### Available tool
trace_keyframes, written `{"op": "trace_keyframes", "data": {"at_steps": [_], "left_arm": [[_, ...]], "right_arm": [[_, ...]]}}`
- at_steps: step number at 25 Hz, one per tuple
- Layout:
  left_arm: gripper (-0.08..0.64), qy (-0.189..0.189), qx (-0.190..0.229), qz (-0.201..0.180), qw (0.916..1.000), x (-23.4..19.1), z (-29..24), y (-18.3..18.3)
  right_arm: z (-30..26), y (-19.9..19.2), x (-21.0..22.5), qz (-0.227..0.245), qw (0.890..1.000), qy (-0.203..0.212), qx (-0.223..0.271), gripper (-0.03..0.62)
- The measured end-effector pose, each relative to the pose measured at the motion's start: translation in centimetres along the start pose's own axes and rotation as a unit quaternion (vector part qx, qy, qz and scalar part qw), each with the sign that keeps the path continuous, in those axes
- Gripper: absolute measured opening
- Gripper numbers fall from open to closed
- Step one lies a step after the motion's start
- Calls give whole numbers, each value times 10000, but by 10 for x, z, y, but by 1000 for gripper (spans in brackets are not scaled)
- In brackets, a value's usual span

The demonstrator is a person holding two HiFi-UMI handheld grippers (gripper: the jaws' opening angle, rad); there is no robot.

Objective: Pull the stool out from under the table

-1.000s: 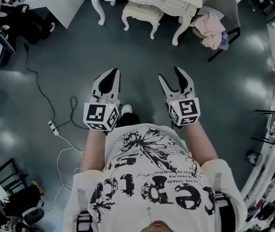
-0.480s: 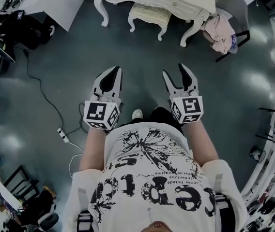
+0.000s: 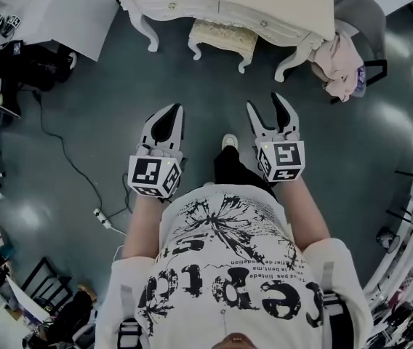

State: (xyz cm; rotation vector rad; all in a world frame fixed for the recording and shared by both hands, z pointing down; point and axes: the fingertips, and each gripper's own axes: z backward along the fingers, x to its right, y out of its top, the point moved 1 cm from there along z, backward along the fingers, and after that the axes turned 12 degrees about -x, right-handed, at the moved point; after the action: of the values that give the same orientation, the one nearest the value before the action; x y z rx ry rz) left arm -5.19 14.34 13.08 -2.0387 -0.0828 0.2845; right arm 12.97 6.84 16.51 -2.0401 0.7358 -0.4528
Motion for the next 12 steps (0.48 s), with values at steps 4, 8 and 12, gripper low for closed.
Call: {"op": "trace_keyframes", "data": {"at_steps": [4,8,12], "left_arm": [[20,-127,-98,34,9999,-14,-69,26],[21,-133,-273,49,9995,-32,-126,40],[21,-296,-545,-156,9979,-45,-175,43]], "right_arm": [[-58,24,46,-22,10000,-25,-70,261],[-110,29,78,-43,9995,36,-298,261],[-156,22,106,-157,9988,-40,-466,261]]}}
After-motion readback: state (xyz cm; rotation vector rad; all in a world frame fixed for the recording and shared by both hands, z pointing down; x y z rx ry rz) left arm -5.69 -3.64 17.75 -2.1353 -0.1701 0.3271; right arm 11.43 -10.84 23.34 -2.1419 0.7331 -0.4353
